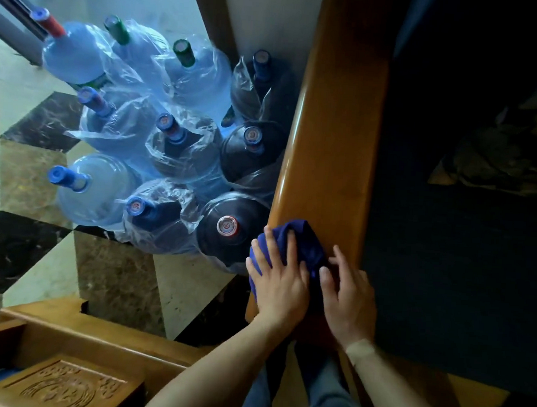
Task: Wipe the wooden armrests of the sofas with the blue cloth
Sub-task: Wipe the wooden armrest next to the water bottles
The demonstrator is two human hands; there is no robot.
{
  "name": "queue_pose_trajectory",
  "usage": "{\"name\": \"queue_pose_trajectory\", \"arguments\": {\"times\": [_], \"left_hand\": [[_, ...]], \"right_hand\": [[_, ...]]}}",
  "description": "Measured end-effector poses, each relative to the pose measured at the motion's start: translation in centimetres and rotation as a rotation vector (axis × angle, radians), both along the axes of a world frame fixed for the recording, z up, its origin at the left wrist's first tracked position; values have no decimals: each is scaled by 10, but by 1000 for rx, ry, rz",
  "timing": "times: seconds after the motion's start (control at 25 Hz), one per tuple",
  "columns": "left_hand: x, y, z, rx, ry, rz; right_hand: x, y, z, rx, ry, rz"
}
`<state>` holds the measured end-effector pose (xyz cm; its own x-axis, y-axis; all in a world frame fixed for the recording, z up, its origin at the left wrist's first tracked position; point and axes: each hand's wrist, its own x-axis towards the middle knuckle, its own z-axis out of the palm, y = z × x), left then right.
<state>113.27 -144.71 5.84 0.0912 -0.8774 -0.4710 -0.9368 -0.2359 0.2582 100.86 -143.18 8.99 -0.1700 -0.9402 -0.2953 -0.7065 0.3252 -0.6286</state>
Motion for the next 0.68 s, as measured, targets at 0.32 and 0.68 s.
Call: {"name": "queue_pose_trajectory", "arguments": {"times": [0.32,0.68], "left_hand": [[28,38,46,13,215,-544],[54,-38,46,-12,17,-531]], "right_hand": [[-15,-30,16,292,-41,109],[-26,-17,30,461,41,95]]}}
